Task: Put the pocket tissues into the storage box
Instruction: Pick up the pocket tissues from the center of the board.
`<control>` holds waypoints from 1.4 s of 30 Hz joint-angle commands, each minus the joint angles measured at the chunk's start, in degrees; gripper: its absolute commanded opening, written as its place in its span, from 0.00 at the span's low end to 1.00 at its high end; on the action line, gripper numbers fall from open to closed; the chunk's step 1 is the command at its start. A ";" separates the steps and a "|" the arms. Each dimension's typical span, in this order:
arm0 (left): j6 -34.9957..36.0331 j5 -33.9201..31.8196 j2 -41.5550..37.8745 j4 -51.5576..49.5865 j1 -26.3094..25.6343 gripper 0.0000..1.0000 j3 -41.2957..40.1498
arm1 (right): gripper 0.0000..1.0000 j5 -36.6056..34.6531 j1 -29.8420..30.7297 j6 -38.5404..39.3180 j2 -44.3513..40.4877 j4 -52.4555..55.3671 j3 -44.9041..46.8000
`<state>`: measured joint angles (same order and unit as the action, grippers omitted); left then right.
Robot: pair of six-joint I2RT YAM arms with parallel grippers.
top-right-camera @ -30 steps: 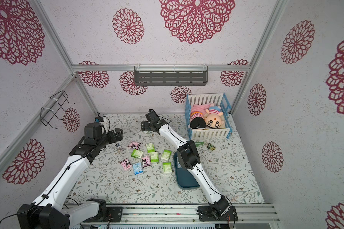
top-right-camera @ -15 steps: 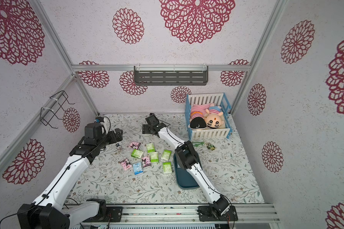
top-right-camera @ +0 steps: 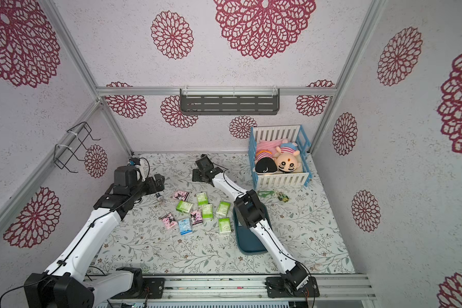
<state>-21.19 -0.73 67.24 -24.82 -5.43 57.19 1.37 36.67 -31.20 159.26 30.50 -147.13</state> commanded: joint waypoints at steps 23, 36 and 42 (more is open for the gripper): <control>-1.51 -0.28 -3.61 -2.95 1.38 0.97 -0.29 | 0.00 2.97 -0.50 4.45 -8.69 -0.36 8.38; -3.28 1.66 -4.31 -1.56 1.39 0.97 -0.43 | 0.00 7.95 -0.28 11.40 -34.57 -13.32 41.29; -4.97 4.28 -4.02 0.05 1.30 0.97 -0.23 | 0.00 8.87 -0.66 14.70 -49.56 -15.89 59.05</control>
<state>-24.95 1.54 63.02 -27.03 -4.54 56.51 9.26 36.40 -19.64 117.10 18.76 -92.47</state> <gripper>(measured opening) 0.971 0.086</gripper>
